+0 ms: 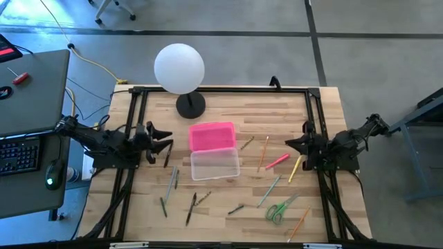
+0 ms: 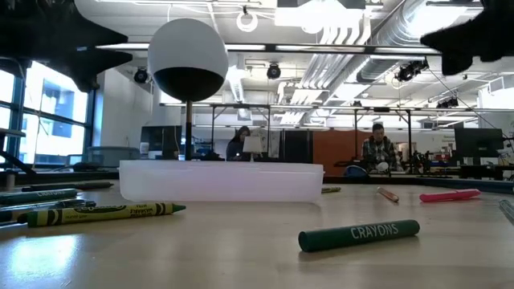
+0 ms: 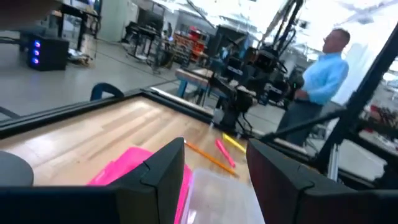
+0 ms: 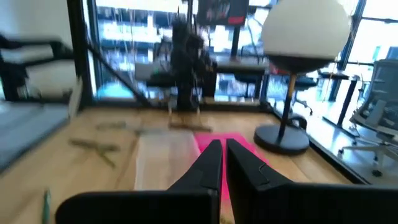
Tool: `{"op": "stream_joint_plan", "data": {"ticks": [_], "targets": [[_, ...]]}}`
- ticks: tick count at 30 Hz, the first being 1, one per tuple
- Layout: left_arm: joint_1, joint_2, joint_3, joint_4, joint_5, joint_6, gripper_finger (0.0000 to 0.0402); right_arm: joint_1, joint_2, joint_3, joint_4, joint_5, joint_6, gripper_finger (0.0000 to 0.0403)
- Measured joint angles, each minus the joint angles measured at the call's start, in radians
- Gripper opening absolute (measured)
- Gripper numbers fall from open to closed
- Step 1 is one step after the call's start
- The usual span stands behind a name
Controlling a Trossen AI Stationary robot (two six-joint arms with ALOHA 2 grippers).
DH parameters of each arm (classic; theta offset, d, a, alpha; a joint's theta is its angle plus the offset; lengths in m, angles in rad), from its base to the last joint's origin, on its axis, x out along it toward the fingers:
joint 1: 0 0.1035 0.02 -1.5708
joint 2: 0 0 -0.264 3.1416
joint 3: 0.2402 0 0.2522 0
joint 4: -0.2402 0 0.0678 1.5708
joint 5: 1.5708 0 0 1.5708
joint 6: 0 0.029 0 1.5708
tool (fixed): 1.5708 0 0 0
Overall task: Pick & place school supplies into a supply box
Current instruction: Put the top orange pencil into the pink supply box
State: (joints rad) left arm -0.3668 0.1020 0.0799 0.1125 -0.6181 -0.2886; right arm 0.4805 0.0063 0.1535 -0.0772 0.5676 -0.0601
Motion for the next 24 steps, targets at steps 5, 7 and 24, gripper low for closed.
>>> {"op": "stream_joint_plan", "data": {"ticks": [5, 7, 24], "targets": [[0.0, 0.0, 0.0, -0.003, -0.112, 0.084, 0.0207, 0.0, 0.0, 0.0, 0.154, 0.005, -0.002, 0.0], [0.0, 0.0, 0.0, -0.002, -0.186, 0.109, 0.0207, 0.0, 0.0, 0.0, 0.22, 0.047, -0.055, 0.0], [0.0, 0.018, 0.0, -0.221, -0.244, -0.104, 0.0207, -0.005, 0.001, 0.0, 0.293, 0.12, -0.293, 0.0]]}}
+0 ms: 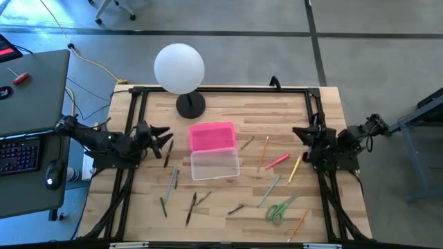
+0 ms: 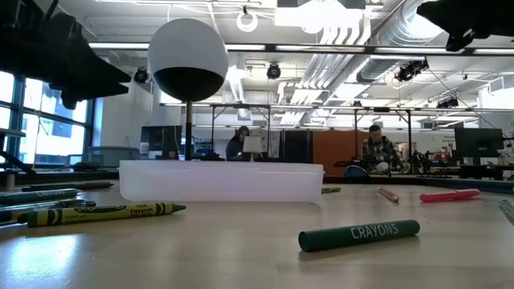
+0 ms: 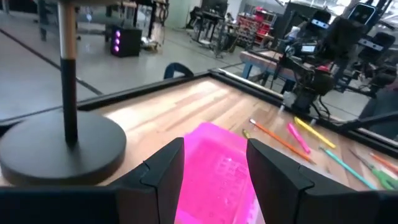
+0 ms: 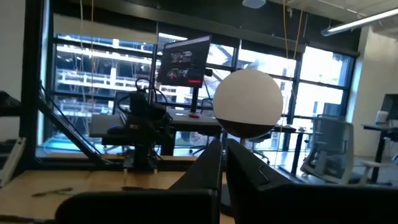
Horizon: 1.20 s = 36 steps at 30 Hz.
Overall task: Pick & place school supplies into a supply box
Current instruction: Put the top orange pencil into the pink supply box
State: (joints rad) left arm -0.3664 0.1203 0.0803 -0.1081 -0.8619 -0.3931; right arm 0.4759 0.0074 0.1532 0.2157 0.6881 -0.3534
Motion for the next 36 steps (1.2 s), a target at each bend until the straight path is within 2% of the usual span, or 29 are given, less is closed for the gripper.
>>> {"op": "stream_joint_plan", "data": {"ticks": [3, 7, 12, 18, 23, 25, 29, 32, 36], "targets": [[0.0, 0.032, 0.0, 0.028, -0.016, 0.004, 0.0207, 0.0, 0.001, 0.0, 0.002, 0.034, -0.045, 0.0], [0.0, 0.082, 0.0, 0.162, -0.073, 0.099, 0.0207, -0.001, 0.03, 0.0, 0.017, 0.045, -0.051, 0.0], [0.0, 0.12, 0.0, 0.32, -0.144, 0.197, 0.0207, -0.004, 0.134, 0.0, 0.042, -0.051, -0.107, 0.0017], [0.0, 0.12, 0.0, 0.4, -0.149, 0.202, 0.0207, -0.062, 0.331, -0.001, 0.11, -0.249, -0.168, 0.0078], [0.0, 0.12, 0.001, 0.431, -0.14, 0.202, 0.0207, -0.161, 0.507, -0.001, 0.198, -0.305, -0.14, 0.0121], [0.0, 0.12, 0.001, 0.443, -0.14, 0.202, 0.0207, -0.211, 0.567, -0.001, 0.205, -0.411, -0.121, 0.0128], [0.0, 0.12, 0.001, 0.453, -0.139, 0.202, 0.0207, -0.33, 0.679, 0.036, 0.207, -0.775, -0.044, 0.0127], [0.0, 0.12, 0.001, 0.453, -0.139, 0.201, 0.0207, -0.424, 0.757, 0.086, 0.177, -0.926, 0.028, 0.012], [0.0, 0.12, 0.001, 0.451, -0.139, 0.201, 0.0207, -0.543, 0.87, 0.169, 0.1, -1.113, 0.018, 0.0113]]}}
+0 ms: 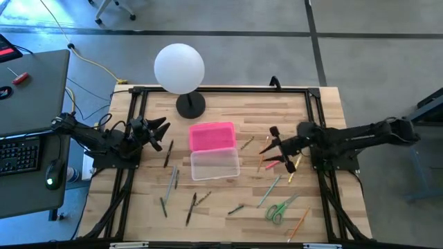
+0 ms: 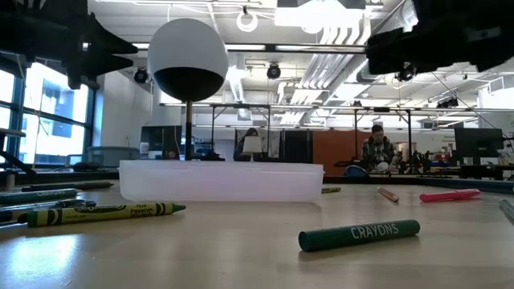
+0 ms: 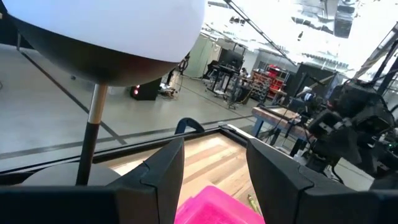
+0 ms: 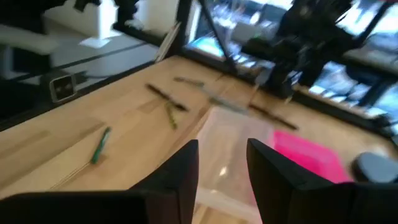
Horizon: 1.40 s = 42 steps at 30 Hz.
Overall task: Pick & place school supplies into a supply box
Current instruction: Put the top orange pencil into the pink supply box
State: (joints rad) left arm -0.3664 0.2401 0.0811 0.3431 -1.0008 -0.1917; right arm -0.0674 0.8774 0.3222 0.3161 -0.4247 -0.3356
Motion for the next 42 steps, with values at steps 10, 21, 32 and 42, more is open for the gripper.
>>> {"op": "stream_joint_plan", "data": {"ticks": [10, 21, 32, 42], "targets": [[0.0, 0.0, 0.0, -0.005, 0.089, -0.016, 0.0207, -0.174, 0.351, 0.097, -0.114, -0.292, -0.155, 0.0112], [0.0, 0.0, 0.0, -0.006, 0.13, -0.053, 0.0207, -0.191, 0.57, 0.097, -0.103, -0.23, -0.363, 0.0112], [0.0, 0.0, 0.0, -0.01, 0.13, -0.053, 0.0207, -0.19, 0.617, 0.095, -0.119, -0.153, -0.406, 0.009], [0.0, 0.0, 0.0, -0.039, 0.129, -0.053, 0.0207, -0.185, 0.616, 0.094, -0.144, -0.153, -0.372, 0.0054]]}}
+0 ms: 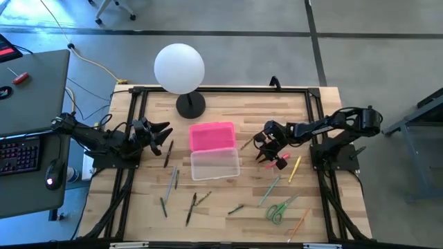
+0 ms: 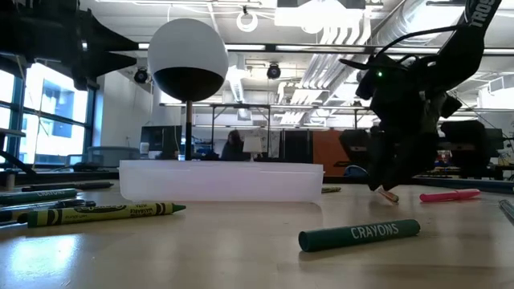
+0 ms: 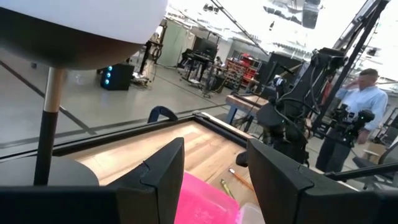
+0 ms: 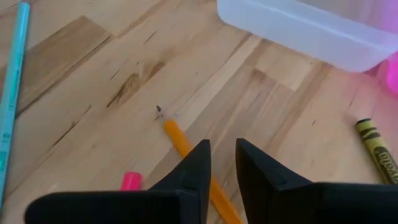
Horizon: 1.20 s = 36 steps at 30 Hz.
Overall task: Pick & place school supplies into a supply box
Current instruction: Put the top orange pencil into the pink supply box
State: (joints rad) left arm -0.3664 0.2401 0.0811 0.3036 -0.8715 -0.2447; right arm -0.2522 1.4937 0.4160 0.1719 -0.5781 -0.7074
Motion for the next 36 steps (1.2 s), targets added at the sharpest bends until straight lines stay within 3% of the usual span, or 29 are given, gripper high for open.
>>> {"op": "stream_joint_plan", "data": {"ticks": [7, 11, 14, 17, 22, 29, 36], "targets": [[0.0, 0.0, 0.0, -0.001, -0.002, 0.0, 0.0207, 0.034, -0.004, 0.0, 0.116, 0.018, -0.021, 0.0065], [0.0, 0.0, 0.0, -0.009, -0.002, 0.0, 0.0207, 0.048, -0.004, 0.0, 0.228, 0.111, -0.096, 0.0068], [0.0, 0.0, 0.0, -0.018, -0.002, 0.0, 0.0207, 0.051, -0.004, 0.0, 0.293, 0.151, -0.011, 0.0066], [0.0, 0.0, 0.0, -0.02, -0.001, 0.0, 0.0207, 0.051, -0.005, 0.0, 0.288, 0.085, 0.005, 0.0061], [0.0, 0.0, 0.0, -0.026, 0.0, 0.0, 0.0207, 0.052, -0.005, 0.0, 0.152, -0.081, -0.196, 0.0052], [0.0, 0.0, 0.0, -0.05, 0.0, 0.0, 0.0207, 0.03, -0.005, 0.0, 0.084, -0.05, -0.22, 0.0042], [0.0, 0.0, 0.0, -0.053, 0.0, -0.045, 0.0207, 0.017, -0.005, 0.0, 0.064, -0.16, -0.218, 0.0039]]}}
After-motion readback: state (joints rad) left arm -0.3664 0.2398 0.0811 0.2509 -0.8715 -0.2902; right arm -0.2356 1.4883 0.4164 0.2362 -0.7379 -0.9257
